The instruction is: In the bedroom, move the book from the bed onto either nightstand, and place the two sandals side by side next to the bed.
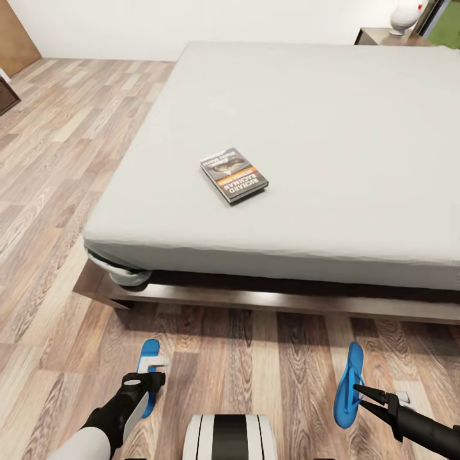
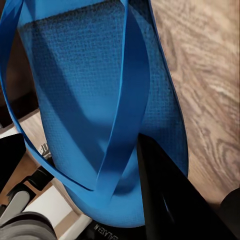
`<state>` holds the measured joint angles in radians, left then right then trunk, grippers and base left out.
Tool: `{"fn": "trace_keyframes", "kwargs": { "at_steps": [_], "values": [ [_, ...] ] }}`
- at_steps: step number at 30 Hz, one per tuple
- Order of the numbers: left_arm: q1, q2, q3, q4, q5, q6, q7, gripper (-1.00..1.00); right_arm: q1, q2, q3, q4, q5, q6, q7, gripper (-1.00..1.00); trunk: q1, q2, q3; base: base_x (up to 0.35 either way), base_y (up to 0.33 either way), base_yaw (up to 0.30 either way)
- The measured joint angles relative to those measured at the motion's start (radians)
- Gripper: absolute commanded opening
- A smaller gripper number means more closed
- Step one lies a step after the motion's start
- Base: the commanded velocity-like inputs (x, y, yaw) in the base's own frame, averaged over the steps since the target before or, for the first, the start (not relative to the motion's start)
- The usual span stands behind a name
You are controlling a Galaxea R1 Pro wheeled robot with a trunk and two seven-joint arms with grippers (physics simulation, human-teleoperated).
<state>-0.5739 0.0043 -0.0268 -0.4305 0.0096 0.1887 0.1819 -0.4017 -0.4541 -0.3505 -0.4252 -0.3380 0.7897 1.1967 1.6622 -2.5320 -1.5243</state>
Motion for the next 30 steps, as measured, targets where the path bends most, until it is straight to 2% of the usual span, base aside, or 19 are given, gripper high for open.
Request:
{"fn": "trace_keyframes", "kwargs": {
  "at_steps": [9, 15, 18, 21, 22, 25, 26, 30],
  "values": [
    [0.0, 0.0, -0.001, 0.0, 0.0, 0.0, -0.001, 1.0, 0.0, 0.0, 0.0, 0.001, 0.002, 0.0, 0.0, -1.0, -0.004, 0.002, 0.035, 0.0, 0.0, 0.0],
    [0.0, 0.001, -0.001, -0.002, 0.002, 0.0, -0.012, 1.0, 0.0, 0.0, 0.001, 0.001, 0.004, -0.001, 0.0, -1.0, -0.004, 0.002, 0.035, 0.0, 0.0, 0.0],
    [0.0, 0.009, 0.002, -0.005, 0.003, 0.0, -0.051, 1.0, 0.0, 0.0, 0.001, 0.001, 0.004, 0.0, 0.0, -1.0, -0.004, 0.002, 0.035, 0.0, 0.0, 0.0],
    [0.0, 0.038, 0.004, -0.007, 0.006, 0.0, -0.157, 1.0, 0.0, 0.0, 0.0, 0.001, 0.004, -0.001, 0.0, -1.0, -0.004, 0.002, 0.035, 0.0, 0.0, 0.0],
    [0.0, 0.057, 0.004, -0.019, 0.008, 0.001, -0.224, 1.0, 0.0, 0.0, 0.001, 0.001, 0.004, 0.0, 0.0, -1.0, -0.004, 0.002, 0.035, 0.0, 0.0, 0.0],
    [0.0, 0.095, 0.007, -0.048, 0.013, 0.002, -0.333, 1.0, 0.0, 0.0, 0.0, 0.001, 0.004, -0.001, 0.0, -1.0, -0.004, 0.002, 0.035, 0.0, 0.0, 0.0],
    [0.0, 0.113, 0.014, -0.058, 0.02, 0.004, -0.389, 1.0, 0.0, 0.0, 0.0, 0.002, 0.004, -0.001, 0.0, -1.0, -0.004, 0.002, 0.035, 0.0, 0.0, 0.0],
    [0.0, 0.19, 0.085, -0.075, 0.092, 0.015, -0.641, 1.0, 0.0, 0.0, -0.002, 0.003, 0.005, -0.001, 0.0, -1.0, -0.004, 0.002, 0.035, 0.0, 0.0, 0.0]
  ]
}}
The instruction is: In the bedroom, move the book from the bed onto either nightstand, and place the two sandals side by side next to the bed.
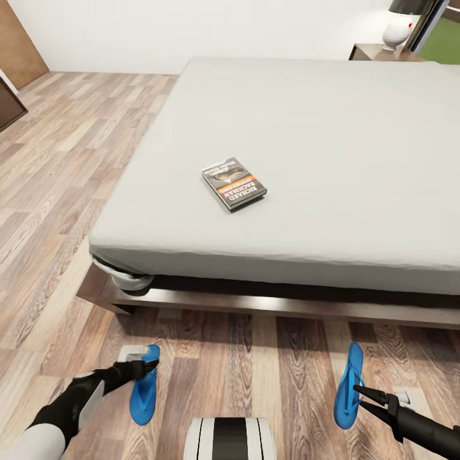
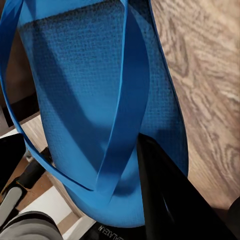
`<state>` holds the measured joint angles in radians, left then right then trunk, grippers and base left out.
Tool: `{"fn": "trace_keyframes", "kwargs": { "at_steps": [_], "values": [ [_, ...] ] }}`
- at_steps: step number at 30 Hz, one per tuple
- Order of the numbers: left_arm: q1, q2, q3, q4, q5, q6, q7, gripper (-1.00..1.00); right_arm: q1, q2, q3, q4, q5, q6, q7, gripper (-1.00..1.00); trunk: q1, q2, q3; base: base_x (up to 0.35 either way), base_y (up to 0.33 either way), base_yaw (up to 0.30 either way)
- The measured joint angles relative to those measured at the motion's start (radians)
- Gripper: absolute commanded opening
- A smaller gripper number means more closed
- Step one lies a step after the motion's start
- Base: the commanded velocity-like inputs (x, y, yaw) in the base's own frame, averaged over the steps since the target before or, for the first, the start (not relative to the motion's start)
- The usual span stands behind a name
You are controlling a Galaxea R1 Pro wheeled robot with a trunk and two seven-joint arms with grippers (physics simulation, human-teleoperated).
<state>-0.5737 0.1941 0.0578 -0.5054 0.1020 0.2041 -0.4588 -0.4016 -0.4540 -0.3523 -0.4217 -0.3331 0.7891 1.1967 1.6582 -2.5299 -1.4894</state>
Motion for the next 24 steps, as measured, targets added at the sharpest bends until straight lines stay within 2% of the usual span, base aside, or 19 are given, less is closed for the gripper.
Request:
{"fn": "trace_keyframes", "kwargs": {
  "at_steps": [1, 2, 6, 7, 8, 10, 12, 14, 16, 20, 23, 24],
  "values": [
    [0.0, 0.027, 0.03, -0.002, 0.031, 0.007, -0.094, 1.0, 0.0, 0.0, 0.0, 0.001, 0.001, -0.001, -0.001, -1.0, 0.0, 0.0, 0.0, 0.0, 0.0, 0.0],
    [0.0, 0.036, 0.039, -0.003, 0.04, 0.009, -0.123, 1.0, 0.0, 0.0, 0.001, 0.002, 0.002, -0.002, -0.001, -1.0, 0.0, 0.0, 0.0, 0.0, 0.0, 0.0],
    [0.0, 0.048, 0.053, -0.004, 0.055, 0.014, -0.166, 1.0, 0.0, 0.0, 0.004, 0.006, 0.005, -0.017, -0.012, -1.0, 0.0, 0.0, 0.0, 0.0, 0.0, 0.0],
    [0.0, 0.049, 0.053, -0.004, 0.058, 0.014, -0.169, 1.0, 0.0, 0.0, 0.005, 0.004, 0.013, -0.023, -0.015, -1.0, 0.0, 0.0, 0.0, 0.0, 0.0, 0.0],
    [0.0, 0.049, 0.054, -0.004, 0.065, 0.014, -0.171, 1.0, 0.0, 0.0, 0.007, 0.002, 0.04, -0.034, -0.035, -1.0, 0.0, 0.0, 0.0, 0.0, 0.0, 0.0],
    [0.0, 0.049, 0.054, -0.004, 0.078, 0.015, -0.173, 1.0, 0.0, 0.0, 0.007, -0.004, 0.106, -0.042, -0.108, -1.0, 0.0, 0.0, 0.0, 0.0, 0.0, 0.0],
    [0.0, 0.048, 0.053, -0.004, 0.087, 0.015, -0.174, 1.0, 0.001, 0.001, 0.005, -0.011, 0.187, -0.051, -0.228, -1.0, 0.0, 0.0, 0.0, 0.0, 0.0, 0.0],
    [0.0, 0.047, 0.052, -0.003, 0.091, 0.016, -0.174, 1.0, 0.0, 0.002, 0.003, -0.022, 0.221, -0.087, -0.327, -1.0, 0.0, 0.0, 0.0, 0.0, 0.0, 0.0],
    [0.0, 0.046, 0.053, -0.002, 0.094, 0.016, -0.174, 1.0, 0.0, 0.004, 0.002, -0.053, 0.236, -0.145, -0.433, -1.0, 0.0, 0.0, 0.0, 0.0, 0.0, 0.0],
    [0.0, 0.044, 0.06, -0.002, 0.097, 0.016, -0.174, 1.0, -0.001, 0.005, 0.005, -0.126, 0.244, -0.192, -0.601, -1.0, 0.0, 0.0, 0.0, 0.0, 0.0, 0.0],
    [0.0, 0.04, 0.062, -0.001, 0.097, 0.016, -0.174, 1.0, 0.0, 0.007, 0.006, -0.142, 0.247, -0.257, -0.624, -1.0, 0.0, 0.0, 0.0, 0.0, 0.0, 0.0],
    [0.0, 0.04, 0.062, -0.001, 0.096, 0.016, -0.174, 1.0, 0.0, 0.007, 0.007, -0.142, 0.259, -0.308, -0.629, -1.0, 0.0, 0.0, 0.0, 0.0, 0.0, 0.0]
  ]
}}
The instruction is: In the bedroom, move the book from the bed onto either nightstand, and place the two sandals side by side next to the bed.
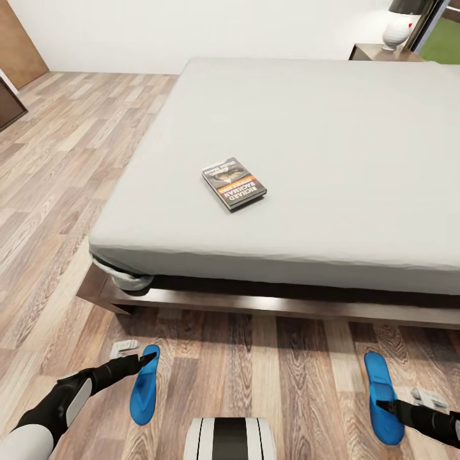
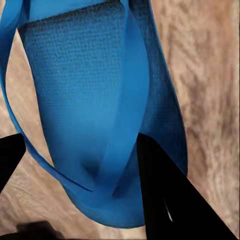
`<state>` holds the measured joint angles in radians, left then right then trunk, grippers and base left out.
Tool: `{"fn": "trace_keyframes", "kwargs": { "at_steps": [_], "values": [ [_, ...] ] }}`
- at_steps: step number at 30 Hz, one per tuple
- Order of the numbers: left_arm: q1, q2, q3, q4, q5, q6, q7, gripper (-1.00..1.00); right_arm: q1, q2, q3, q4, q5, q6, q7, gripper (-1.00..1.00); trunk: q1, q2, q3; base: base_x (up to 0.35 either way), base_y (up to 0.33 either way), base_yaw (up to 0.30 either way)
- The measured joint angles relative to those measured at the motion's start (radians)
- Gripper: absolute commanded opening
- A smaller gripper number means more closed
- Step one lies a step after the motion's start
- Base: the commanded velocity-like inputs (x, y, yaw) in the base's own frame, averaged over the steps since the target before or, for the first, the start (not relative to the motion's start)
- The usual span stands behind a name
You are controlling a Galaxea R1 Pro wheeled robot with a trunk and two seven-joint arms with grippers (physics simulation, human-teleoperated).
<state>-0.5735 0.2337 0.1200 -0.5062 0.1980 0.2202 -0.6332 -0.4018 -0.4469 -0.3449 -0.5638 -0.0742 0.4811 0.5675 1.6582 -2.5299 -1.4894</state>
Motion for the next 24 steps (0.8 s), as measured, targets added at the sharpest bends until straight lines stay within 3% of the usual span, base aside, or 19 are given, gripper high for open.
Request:
{"fn": "trace_keyframes", "kwargs": {
  "at_steps": [3, 6, 9, 15, 24],
  "values": [
    [0.0, 0.0, 0.0, 0.0, 0.0, 0.0, 0.0, 1.0, 0.0, 0.001, 0.001, 0.007, 0.031, -0.092, -0.004, -1.0, 0.0, 0.0, 0.0, 0.0, 0.0, 0.0],
    [0.0, 0.0, 0.0, 0.0, 0.0, -0.001, 0.0, 1.0, 0.0, 0.002, 0.001, 0.022, 0.039, -0.225, -0.007, -1.0, 0.0, 0.0, 0.0, 0.0, 0.0, 0.0],
    [0.0, 0.0, 0.0, 0.0, -0.001, 0.0, 0.0, 1.0, 0.0, 0.004, 0.003, 0.043, 0.042, -0.308, -0.008, -1.0, 0.0, 0.0, 0.0, 0.0, 0.0, 0.0],
    [0.0, 0.0, 0.002, 0.0, 0.001, 0.0, 0.0, 1.0, 0.0, 0.003, 0.003, 0.052, 0.04, -0.321, -0.005, -1.0, 0.0, 0.0, 0.0, 0.0, 0.033, 0.0],
    [0.0, 0.001, 0.028, 0.001, 0.0, -0.001, 0.0, 1.0, 0.0, 0.003, 0.004, 0.053, 0.037, -0.318, -0.001, -1.0, 0.0, 0.0, 0.0, 0.0, 0.26, 0.0]
  ]
}}
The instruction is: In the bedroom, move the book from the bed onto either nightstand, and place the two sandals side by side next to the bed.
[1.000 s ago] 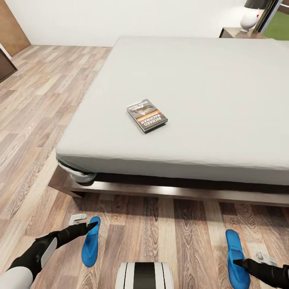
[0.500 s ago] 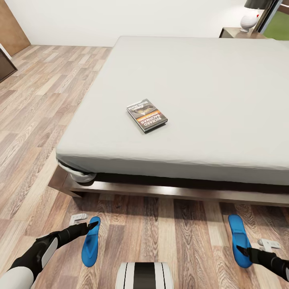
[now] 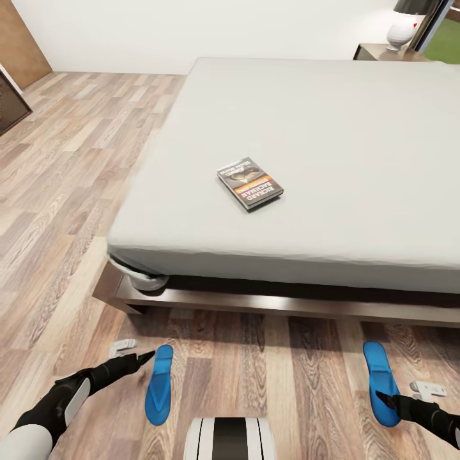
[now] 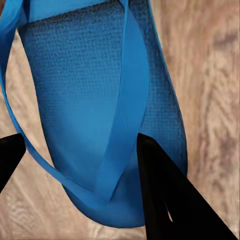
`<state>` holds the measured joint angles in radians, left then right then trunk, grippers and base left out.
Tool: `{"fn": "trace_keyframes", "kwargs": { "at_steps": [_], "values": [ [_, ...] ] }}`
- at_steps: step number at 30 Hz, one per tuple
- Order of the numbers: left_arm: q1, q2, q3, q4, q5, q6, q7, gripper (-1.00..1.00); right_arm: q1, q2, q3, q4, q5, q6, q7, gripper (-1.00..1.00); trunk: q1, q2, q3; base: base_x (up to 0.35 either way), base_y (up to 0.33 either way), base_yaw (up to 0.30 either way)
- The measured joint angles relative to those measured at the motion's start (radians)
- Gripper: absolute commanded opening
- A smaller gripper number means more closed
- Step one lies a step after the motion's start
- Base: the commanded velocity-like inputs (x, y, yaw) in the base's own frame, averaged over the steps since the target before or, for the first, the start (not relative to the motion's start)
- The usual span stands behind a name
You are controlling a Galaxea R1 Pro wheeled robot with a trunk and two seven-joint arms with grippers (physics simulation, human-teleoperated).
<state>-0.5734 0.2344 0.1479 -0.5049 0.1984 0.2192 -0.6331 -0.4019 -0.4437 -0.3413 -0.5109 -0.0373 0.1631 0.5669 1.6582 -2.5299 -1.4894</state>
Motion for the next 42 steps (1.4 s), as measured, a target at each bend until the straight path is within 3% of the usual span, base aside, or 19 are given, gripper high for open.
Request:
{"fn": "trace_keyframes", "kwargs": {
  "at_steps": [42],
  "values": [
    [0.0, 0.001, 0.005, 0.0, -0.002, 0.0, 0.0, 1.0, 0.0, 0.0, 0.0, 0.0, 0.0, 0.0, 0.0, -1.0, 0.0, 0.0, 0.0, 0.0, 0.292, 0.0]
  ]
}}
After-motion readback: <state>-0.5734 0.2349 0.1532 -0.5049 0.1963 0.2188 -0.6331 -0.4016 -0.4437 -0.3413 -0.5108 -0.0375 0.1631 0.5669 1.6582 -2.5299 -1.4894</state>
